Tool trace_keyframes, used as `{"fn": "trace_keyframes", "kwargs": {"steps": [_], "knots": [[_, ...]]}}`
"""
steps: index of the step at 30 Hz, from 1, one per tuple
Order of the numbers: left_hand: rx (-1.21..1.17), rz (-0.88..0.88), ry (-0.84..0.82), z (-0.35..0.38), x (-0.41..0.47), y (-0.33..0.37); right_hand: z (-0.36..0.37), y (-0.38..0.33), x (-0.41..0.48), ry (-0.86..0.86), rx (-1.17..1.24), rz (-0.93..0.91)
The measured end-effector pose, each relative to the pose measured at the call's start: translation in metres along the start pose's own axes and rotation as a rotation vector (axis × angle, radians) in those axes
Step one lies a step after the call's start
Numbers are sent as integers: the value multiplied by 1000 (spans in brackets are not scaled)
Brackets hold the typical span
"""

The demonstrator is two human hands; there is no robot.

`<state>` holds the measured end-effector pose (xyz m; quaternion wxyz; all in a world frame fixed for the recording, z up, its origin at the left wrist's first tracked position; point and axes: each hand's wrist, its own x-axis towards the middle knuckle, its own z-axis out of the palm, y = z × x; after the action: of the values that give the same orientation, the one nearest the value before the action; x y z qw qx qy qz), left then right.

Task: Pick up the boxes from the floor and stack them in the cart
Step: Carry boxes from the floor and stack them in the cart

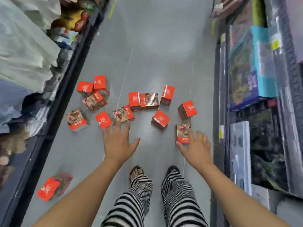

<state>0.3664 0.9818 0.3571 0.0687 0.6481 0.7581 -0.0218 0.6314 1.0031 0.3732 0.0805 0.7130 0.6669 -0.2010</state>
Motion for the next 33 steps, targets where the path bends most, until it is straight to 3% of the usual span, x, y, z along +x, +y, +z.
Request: {"fn": "trace_keyframes", "kwargs": {"steps": [5,10,16,20,25,29,33], "knots": [[-83,-83,39,141,75,0,115,17,112,24,-6,-76],[-184,-170,156,281,154,7,240,38,220,153,40,-211],[-206,-191,328,384,246,3,354,60,306,296,210,-346],[-198,-224,345,400,285,0,394,67,330,350,487,-467],[-234,-333,155,385,320,-5,403,68,338,310,684,-580],[-377,-405,53,378,336,0,411,64,340,338,722,-548],[-418,-411,122,378,333,-6,412,67,342,339,723,-572]]}}
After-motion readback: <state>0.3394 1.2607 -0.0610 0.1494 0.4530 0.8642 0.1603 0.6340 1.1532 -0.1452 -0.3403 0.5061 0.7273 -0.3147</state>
